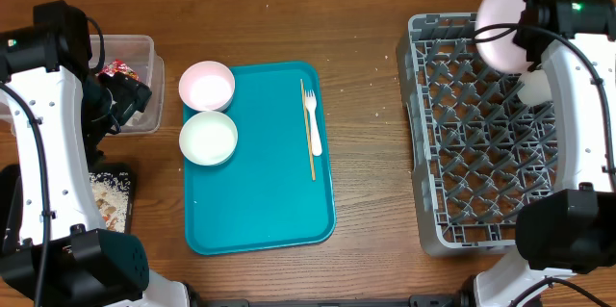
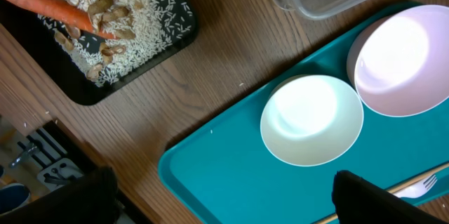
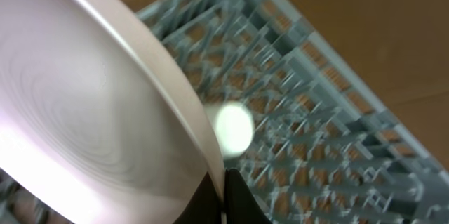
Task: Sort waste into correct bins and load items into the dishwasher
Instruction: 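Carry the white plate to the rack and stand it upright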
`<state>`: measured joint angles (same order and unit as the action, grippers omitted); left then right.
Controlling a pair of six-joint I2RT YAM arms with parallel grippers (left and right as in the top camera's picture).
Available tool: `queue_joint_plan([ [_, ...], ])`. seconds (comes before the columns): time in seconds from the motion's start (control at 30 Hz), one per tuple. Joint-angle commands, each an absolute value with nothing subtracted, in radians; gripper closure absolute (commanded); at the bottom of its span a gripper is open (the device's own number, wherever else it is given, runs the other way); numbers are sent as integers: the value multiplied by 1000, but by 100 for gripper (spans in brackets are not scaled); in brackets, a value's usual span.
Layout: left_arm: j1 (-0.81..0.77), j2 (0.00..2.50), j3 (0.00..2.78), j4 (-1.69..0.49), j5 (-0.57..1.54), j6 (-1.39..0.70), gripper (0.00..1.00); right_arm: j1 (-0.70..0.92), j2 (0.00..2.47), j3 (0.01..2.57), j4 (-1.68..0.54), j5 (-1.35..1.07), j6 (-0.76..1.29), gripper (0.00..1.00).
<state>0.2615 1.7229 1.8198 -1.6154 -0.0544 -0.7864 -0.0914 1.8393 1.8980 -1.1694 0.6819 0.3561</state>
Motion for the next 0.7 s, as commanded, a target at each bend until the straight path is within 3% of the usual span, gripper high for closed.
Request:
queue_joint_plan([
  [0.0, 255, 1730, 1819, -1614, -62, -789, 0, -95, 1820, 1905, -1134, 853, 368, 96],
  [0.37, 255, 1730, 1819, -1614, -62, -789, 0, -95, 1822, 1736, -1012, 941, 363, 96],
  [0.67, 255, 1730, 1819, -1614, -62, -789, 0, -94, 1823, 1722, -1006, 825, 364, 96],
])
